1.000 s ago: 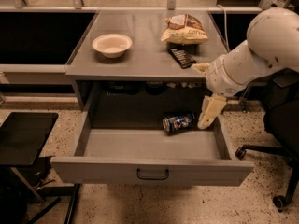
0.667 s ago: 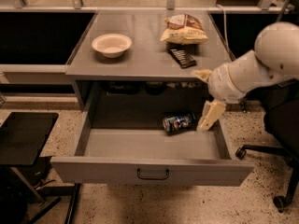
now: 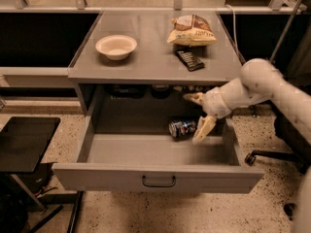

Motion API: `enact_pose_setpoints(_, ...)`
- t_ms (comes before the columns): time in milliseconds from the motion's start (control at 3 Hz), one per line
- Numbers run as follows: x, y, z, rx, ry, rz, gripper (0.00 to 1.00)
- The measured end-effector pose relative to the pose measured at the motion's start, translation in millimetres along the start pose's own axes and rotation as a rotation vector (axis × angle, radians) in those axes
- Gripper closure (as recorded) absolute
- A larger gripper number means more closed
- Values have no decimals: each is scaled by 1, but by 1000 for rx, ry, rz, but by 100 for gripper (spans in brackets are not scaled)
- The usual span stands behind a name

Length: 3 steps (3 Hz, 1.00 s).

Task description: Pick pepsi can from top drawer and place on counter

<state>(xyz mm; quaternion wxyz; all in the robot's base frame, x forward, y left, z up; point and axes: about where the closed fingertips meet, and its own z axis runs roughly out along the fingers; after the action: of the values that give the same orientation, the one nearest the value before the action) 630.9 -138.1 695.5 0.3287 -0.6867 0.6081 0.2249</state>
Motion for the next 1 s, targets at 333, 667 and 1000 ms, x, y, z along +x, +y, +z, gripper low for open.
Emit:
enact_pose_setpoints(333, 30, 1, 28, -35, -30, 42, 0)
enact_pose_setpoints(667, 28, -2, 39, -32, 6, 47, 0)
enact_pose_setpoints(1000, 28, -2, 39, -32, 6, 46, 0)
